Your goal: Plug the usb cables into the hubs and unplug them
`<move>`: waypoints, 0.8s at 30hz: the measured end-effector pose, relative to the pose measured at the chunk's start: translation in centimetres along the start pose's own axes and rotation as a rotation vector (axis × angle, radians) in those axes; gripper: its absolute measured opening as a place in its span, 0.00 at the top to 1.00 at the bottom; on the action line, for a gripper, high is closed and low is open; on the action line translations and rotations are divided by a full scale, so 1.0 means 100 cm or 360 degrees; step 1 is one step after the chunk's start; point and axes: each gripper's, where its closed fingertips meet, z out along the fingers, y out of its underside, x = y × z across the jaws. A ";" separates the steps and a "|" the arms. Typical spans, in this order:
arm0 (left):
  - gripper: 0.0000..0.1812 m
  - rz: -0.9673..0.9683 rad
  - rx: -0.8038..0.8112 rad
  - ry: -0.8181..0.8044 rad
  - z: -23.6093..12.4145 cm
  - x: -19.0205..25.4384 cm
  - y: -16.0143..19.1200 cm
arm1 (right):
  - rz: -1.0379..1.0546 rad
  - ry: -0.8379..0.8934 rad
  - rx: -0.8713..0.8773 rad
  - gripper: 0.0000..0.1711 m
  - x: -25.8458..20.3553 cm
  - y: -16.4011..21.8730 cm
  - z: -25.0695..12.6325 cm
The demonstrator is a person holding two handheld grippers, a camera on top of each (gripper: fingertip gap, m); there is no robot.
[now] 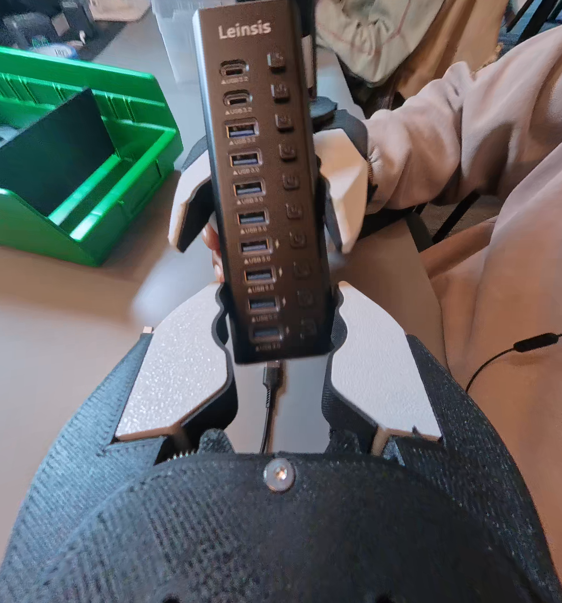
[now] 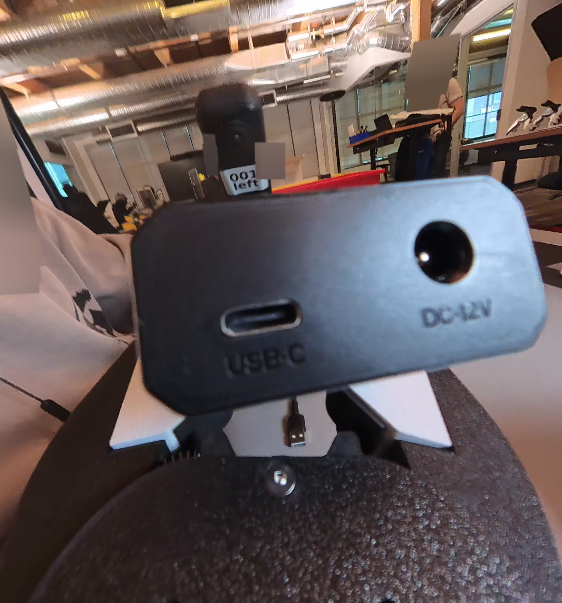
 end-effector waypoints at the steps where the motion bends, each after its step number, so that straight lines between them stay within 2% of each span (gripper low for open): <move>1: 0.65 0.0043 -0.0011 -0.0008 -0.004 -0.001 0.002 | 0.0033 0.0003 0.0035 0.60 0.003 -0.005 -0.004; 3: 0.63 0.0107 -0.0107 -0.0048 -0.010 -0.008 0.014 | 0.0077 0.0033 0.0122 0.60 0.011 -0.017 -0.016; 5: 0.65 0.0092 -0.0256 -0.0034 -0.010 -0.012 0.037 | 0.0109 0.0060 0.0188 0.60 0.019 -0.026 -0.027; 9: 0.74 0.0146 -0.0591 -0.0002 0.007 -0.014 0.086 | 0.0095 0.0115 0.0223 0.60 0.028 -0.034 -0.040; 12: 0.81 0.0131 -0.0720 0.0038 0.015 -0.009 0.104 | 0.0085 0.0130 0.0222 0.59 0.030 -0.035 -0.043; 18: 0.88 0.0143 -0.0768 0.0031 0.018 -0.008 0.111 | 0.0101 0.0116 0.0191 0.59 0.030 -0.031 -0.042; 19: 0.91 0.0151 -0.0757 0.0029 0.020 -0.008 0.110 | 0.0100 0.0112 0.0181 0.59 0.030 -0.029 -0.042; 22: 0.92 0.0153 -0.0727 -0.0013 0.026 -0.009 0.106 | 0.0083 0.0095 0.0135 0.59 0.029 -0.024 -0.039; 24: 0.92 0.0139 -0.0617 -0.0067 0.026 -0.015 0.093 | 0.0057 0.0082 0.0082 0.58 0.027 -0.019 -0.038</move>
